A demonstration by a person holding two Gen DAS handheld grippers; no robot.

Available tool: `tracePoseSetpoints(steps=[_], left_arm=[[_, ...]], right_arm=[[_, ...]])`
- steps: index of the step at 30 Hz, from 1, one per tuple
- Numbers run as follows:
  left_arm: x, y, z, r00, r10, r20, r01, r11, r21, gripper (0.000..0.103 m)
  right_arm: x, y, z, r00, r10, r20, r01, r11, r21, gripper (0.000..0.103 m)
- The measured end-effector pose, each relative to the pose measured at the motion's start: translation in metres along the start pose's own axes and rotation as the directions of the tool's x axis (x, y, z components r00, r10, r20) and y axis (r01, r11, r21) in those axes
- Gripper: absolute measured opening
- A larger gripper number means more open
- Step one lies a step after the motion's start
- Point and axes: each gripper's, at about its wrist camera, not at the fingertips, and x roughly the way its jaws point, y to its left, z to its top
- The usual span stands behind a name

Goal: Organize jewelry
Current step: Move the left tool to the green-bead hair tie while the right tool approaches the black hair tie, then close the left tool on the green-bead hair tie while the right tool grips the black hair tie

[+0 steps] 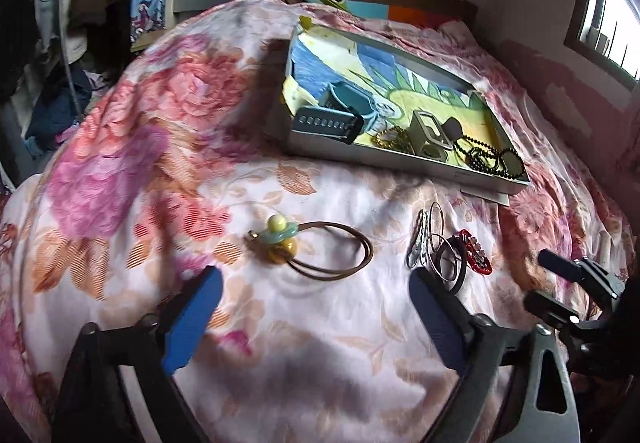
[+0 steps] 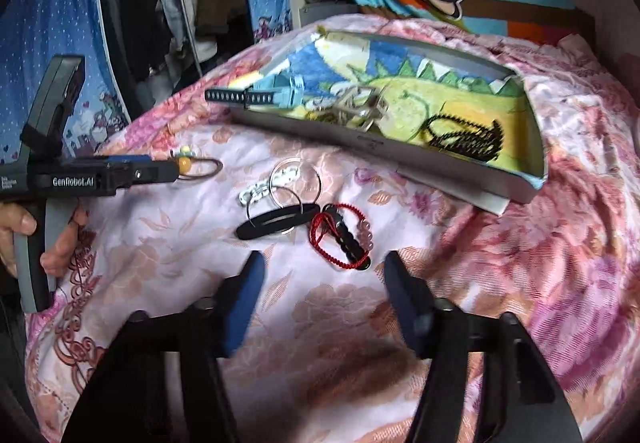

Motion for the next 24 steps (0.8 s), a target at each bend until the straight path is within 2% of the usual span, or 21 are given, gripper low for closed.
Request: tracePoseSetpoints(steps=[1,2,8,12,17,20,21,24], left_arm=[[0.003,0.001,0.001,1.000,-0.005,-0.006,0.005,1.000,-0.006,0.084],[0.006,0.002,0.002,1.000,-0.010,-0.012,0.010,1.000,-0.018,0.082],[0.020,0.013,0.008,0.999,-0.025,-0.026,0.022,0.995,-0.101,0.067],[0.026,0.017,0.010,0.999,-0.019,-0.032,0.015,0.991,-0.132,0.052],[0.033,0.018,0.010,0.999,-0.015,-0.052,0.008,0.990,-0.141,0.033],[0.037,0.016,0.009,0.998,-0.004,-0.068,-0.005,0.992,-0.128,0.019],[0.038,0.015,0.008,0.997,-0.001,-0.073,-0.008,0.992,-0.123,0.017],[0.040,0.014,0.008,0.997,0.004,-0.074,-0.012,0.994,-0.109,0.018]], right_arm=[[0.004,-0.001,0.000,1.000,0.004,-0.011,-0.004,1.000,0.003,0.040],[0.008,-0.002,0.000,1.000,0.005,-0.020,-0.005,1.000,0.006,0.038],[0.023,-0.004,0.002,0.998,0.050,-0.046,-0.049,0.998,0.030,0.034],[0.030,0.000,0.009,0.992,0.123,-0.034,-0.121,0.991,0.051,0.034],[0.048,0.010,0.018,0.973,0.224,-0.049,-0.214,0.965,0.152,0.034],[0.062,0.015,0.019,0.972,0.222,-0.077,-0.201,0.956,0.216,0.034],[0.066,0.016,0.018,0.972,0.220,-0.084,-0.195,0.953,0.230,0.033],[0.072,0.013,0.014,0.974,0.205,-0.093,-0.173,0.945,0.276,0.022]])
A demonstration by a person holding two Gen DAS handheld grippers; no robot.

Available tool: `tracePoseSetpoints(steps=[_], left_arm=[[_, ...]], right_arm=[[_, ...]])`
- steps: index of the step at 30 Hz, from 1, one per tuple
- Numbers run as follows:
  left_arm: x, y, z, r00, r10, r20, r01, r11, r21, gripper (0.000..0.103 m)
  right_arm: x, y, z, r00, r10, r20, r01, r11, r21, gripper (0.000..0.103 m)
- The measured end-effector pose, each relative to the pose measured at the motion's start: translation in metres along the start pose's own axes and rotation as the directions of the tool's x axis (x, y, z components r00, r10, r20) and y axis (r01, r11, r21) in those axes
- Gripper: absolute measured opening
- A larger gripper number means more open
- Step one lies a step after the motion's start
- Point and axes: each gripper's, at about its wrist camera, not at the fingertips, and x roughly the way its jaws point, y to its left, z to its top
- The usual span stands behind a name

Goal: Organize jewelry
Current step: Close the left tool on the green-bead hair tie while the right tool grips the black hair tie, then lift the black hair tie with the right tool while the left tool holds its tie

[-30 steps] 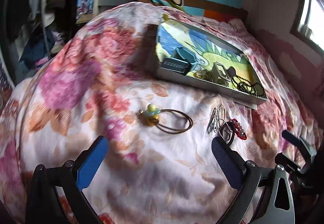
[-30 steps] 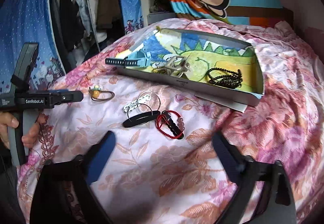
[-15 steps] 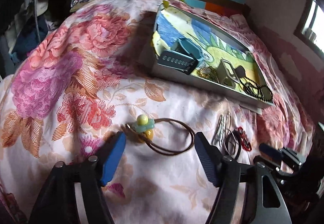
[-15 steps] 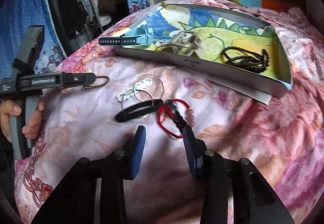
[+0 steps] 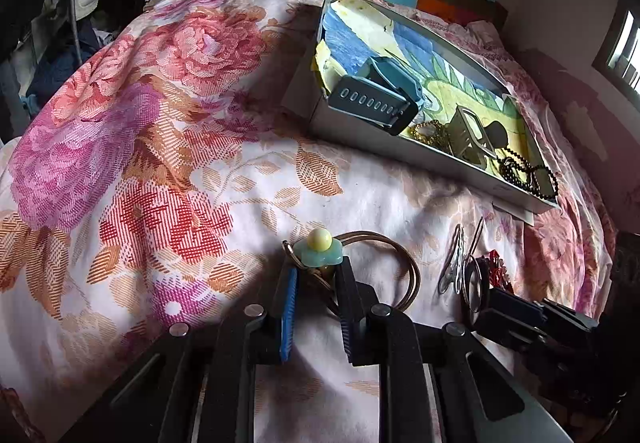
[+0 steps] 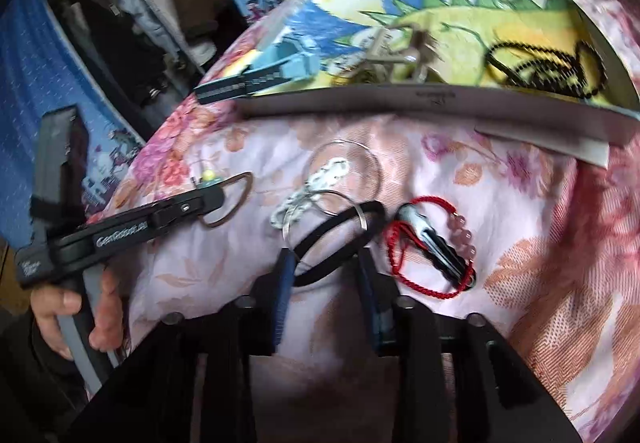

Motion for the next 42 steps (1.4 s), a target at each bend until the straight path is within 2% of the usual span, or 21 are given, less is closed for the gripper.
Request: tracePoseSetpoints(steps=[3,7,17,31,33,38,42], left_arm=[[0.000,-0.003,-0.001,1.000,-0.002,-0.002,0.002,1.000,0.015,0.017],[-0.001,-0.008,-0.003,1.000,0.000,-0.002,0.000,0.999,0.033,0.017],[-0.005,-0.015,-0.005,1.000,-0.017,0.002,0.017,0.999,0.051,0.017],[-0.013,-0.028,-0.008,0.998,-0.058,0.016,0.057,0.995,0.084,0.017],[-0.015,-0.029,-0.008,0.998,-0.062,0.019,0.060,0.994,0.087,0.017],[-0.016,-0.031,-0.010,0.997,-0.068,0.021,0.065,0.993,0.098,0.017],[-0.016,-0.032,-0.010,0.997,-0.071,0.016,0.069,0.993,0.097,0.017]], right_arm=[[0.003,-0.010,-0.001,1.000,0.011,-0.001,-0.011,0.998,0.070,0.013],[0.005,-0.011,-0.004,1.000,0.007,0.007,-0.008,0.997,0.078,0.005],[-0.020,-0.007,-0.005,0.998,-0.042,0.045,0.041,0.999,0.022,0.004],[-0.071,0.004,-0.001,0.982,-0.128,0.138,0.139,0.988,-0.070,0.003],[-0.071,0.007,-0.003,0.981,-0.162,0.110,0.174,0.979,-0.110,0.003],[-0.053,0.001,-0.015,0.984,-0.177,-0.003,0.176,0.975,-0.133,0.003],[-0.050,-0.001,-0.026,0.979,-0.199,-0.042,0.191,0.970,-0.150,0.003]])
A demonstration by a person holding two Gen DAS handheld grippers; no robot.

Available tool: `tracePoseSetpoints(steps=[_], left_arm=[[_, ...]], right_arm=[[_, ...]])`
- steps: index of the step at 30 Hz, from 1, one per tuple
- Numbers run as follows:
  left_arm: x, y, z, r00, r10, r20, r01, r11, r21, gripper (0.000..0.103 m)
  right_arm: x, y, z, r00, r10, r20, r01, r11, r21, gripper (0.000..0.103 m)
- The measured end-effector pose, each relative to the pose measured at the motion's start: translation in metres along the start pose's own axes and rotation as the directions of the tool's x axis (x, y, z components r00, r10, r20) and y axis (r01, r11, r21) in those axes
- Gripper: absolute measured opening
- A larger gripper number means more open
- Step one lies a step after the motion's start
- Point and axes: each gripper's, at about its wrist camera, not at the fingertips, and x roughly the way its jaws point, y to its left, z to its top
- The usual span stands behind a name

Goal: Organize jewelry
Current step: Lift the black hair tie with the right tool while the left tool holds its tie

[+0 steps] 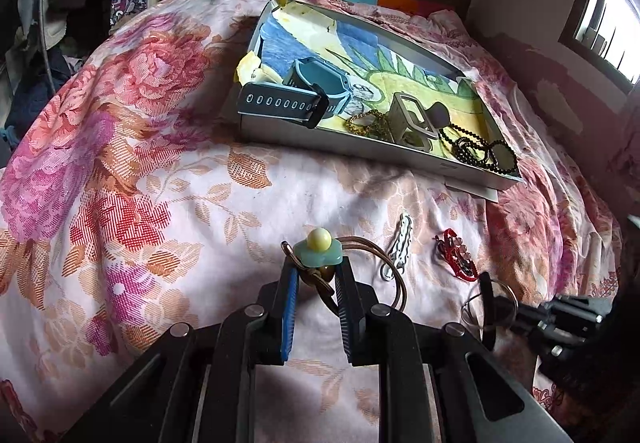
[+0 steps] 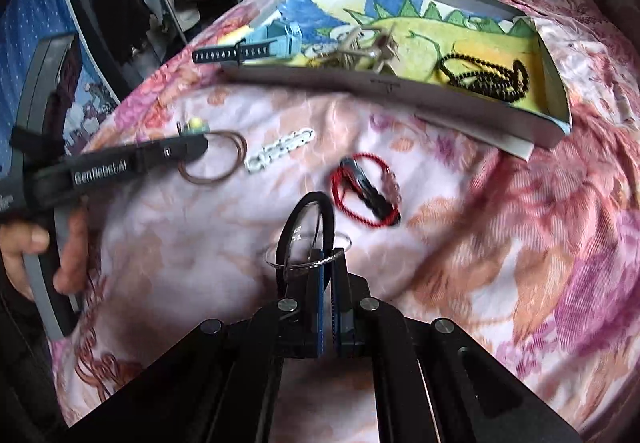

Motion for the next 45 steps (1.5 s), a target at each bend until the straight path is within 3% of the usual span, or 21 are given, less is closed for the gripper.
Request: tracePoseSetpoints(steps=[13,19,25,28,31,32,43,45], left_arm=[[-0.004,-0.015,-0.008,0.999,-0.043,-0.014,0.044,0.998,0.038,0.017],[-0.005,-0.022,-0.013,0.998,-0.052,-0.026,0.054,0.997,0.063,0.017],[-0.004,-0.017,-0.013,0.998,-0.052,-0.038,0.053,0.998,0.029,0.017],[-0.003,-0.016,-0.012,0.998,-0.052,-0.042,0.053,0.998,0.023,0.017],[-0.003,-0.016,-0.012,0.998,-0.055,-0.044,0.056,0.998,0.024,0.017],[-0.003,-0.016,-0.012,0.997,-0.054,-0.046,0.056,0.998,0.025,0.017],[0.001,-0.014,-0.014,0.997,-0.052,-0.060,0.053,0.999,0.009,0.017],[0.000,-0.014,-0.014,0.997,-0.055,-0.056,0.056,0.998,0.014,0.017]], right_arm=[[-0.038,-0.018,-0.014,0.999,-0.045,0.030,0.045,0.999,0.003,0.001],[-0.036,-0.033,-0.013,0.993,0.093,0.076,-0.100,0.989,0.108,0.001],[-0.020,-0.027,-0.007,0.987,0.141,0.072,-0.150,0.980,0.134,0.002],[-0.010,-0.026,-0.004,0.986,0.159,0.058,-0.167,0.973,0.162,0.008],[-0.005,-0.028,-0.005,0.983,0.176,0.056,-0.184,0.963,0.198,0.027],[-0.005,-0.029,-0.005,0.983,0.176,0.060,-0.185,0.961,0.207,0.029],[0.017,-0.019,0.000,0.990,0.139,0.008,-0.138,0.973,0.187,0.028],[0.017,-0.016,0.001,0.991,0.135,0.006,-0.134,0.976,0.174,0.021]])
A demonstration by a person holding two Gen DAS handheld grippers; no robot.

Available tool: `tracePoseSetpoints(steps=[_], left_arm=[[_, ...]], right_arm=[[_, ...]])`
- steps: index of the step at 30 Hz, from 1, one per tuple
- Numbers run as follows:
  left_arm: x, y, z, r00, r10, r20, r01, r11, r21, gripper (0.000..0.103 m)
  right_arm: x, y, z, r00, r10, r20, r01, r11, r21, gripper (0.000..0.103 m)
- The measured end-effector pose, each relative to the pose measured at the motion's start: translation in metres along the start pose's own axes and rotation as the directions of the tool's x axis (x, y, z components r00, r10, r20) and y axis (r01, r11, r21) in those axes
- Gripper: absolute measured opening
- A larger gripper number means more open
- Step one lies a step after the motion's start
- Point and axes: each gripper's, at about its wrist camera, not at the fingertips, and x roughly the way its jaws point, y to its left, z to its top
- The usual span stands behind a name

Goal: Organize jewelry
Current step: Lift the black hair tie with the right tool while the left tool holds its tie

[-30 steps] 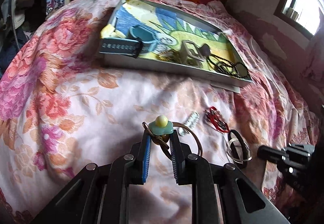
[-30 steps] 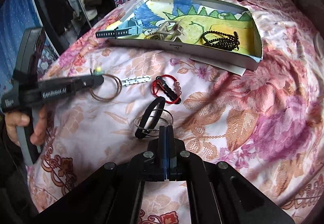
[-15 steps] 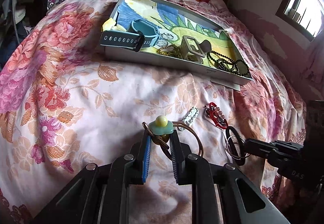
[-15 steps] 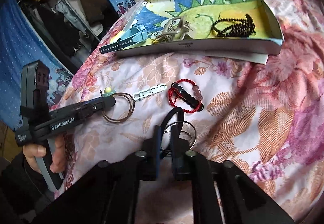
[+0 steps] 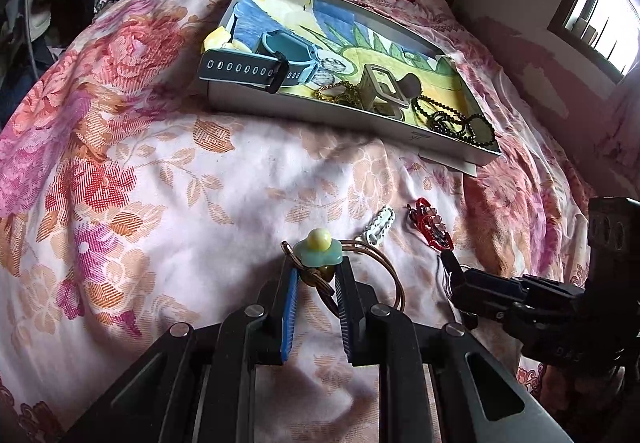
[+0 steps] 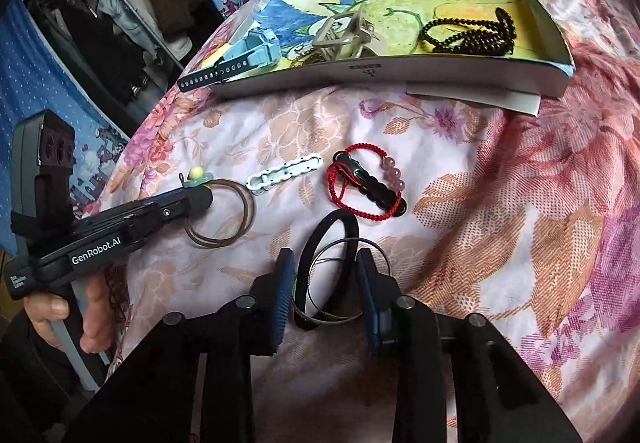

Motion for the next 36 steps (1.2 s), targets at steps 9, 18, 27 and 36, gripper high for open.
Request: tracePoseSetpoints(steps=[9,18,27,36], left_arm=[[-0.005,-0.007,0.001,1.000,-0.008,0.021,0.007,0.999,0.031,0.017],[-0.006,-0.008,0.001,1.000,-0.011,0.025,0.010,0.999,0.035,0.017],[-0.007,-0.008,0.001,1.000,-0.012,0.026,0.011,0.999,0.034,0.017],[-0.007,-0.008,0.001,1.000,-0.015,0.026,0.014,0.999,0.031,0.017]], right_arm=[[-0.011,-0.004,0.001,0.999,0.028,0.032,-0.028,1.000,0.006,0.004],[-0.054,-0.015,0.014,0.976,0.086,0.202,-0.090,0.996,0.012,0.004],[-0.064,-0.033,0.018,0.930,0.270,0.249,-0.303,0.948,0.102,0.004],[-0.023,-0.028,0.002,0.953,0.285,0.102,-0.299,0.938,0.173,0.004]])
